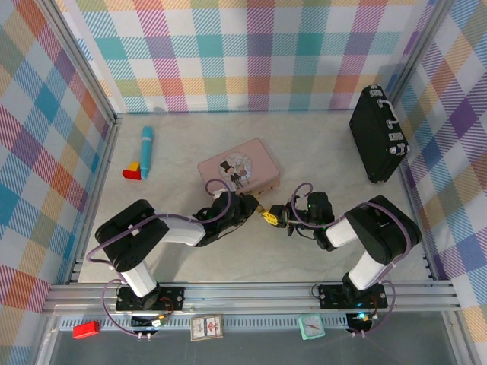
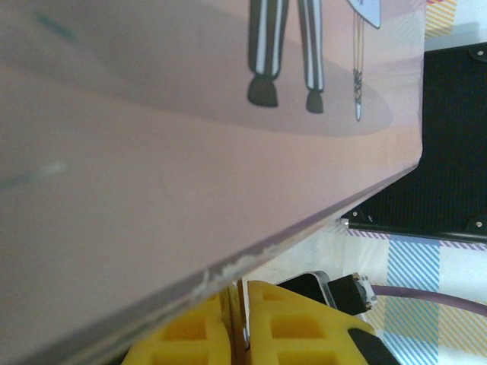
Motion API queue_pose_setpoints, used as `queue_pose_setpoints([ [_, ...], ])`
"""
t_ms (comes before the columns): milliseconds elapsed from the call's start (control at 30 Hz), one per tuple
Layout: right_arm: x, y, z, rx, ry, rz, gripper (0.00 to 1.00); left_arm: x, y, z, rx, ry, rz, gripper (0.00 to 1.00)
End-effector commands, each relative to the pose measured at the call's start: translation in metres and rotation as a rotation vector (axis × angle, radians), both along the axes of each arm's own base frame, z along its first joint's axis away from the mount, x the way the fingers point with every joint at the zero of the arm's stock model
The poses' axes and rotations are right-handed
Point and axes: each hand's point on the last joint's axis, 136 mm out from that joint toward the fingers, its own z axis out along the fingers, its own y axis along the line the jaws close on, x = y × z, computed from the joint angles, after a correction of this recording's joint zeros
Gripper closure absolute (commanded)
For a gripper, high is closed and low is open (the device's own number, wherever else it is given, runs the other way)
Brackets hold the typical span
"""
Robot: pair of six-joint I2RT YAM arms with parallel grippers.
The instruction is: Unlock the padlock with the key
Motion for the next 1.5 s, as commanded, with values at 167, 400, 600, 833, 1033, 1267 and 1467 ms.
queue_pose_setpoints([
  [167, 0.007, -0.01, 0.008, -0.108, -0.102, -0.012, 0.77, -0.026, -0.032, 0.026, -0.128, 0.024, -0.135, 1.0],
  [400, -0.015, -0.034, 0.005, -0.372, -0.196, 0.063, 0.42, -0.008, 0.001, 0.004, -0.087, 0.063, -0.047, 1.0],
  [600, -0.022, -0.059, 0.04, -0.624, -0.469, 0.15, 0.39, 0.0, 0.012, 0.001, -0.065, 0.086, -0.024, 1.0],
  [833, -0.033, -0.056, 0.052, -0.929, -0.866, 0.384, 0.39, -0.001, 0.019, 0.002, -0.015, 0.113, -0.039, 1.0],
  [1033, -0.055, -0.018, 0.065, -0.858, -1.223, 0.467, 0.39, -0.003, 0.032, 0.004, -0.001, 0.114, -0.032, 1.0],
  [1267, -0.063, 0.008, 0.056, -0.982, -1.515, 0.531, 0.43, -0.005, 0.046, 0.004, 0.01, 0.118, -0.02, 1.0],
  [1467, -0.072, 0.029, 0.041, -0.993, -1.68, 0.576, 0.46, -0.008, 0.056, 0.01, 0.036, 0.098, -0.015, 1.0],
])
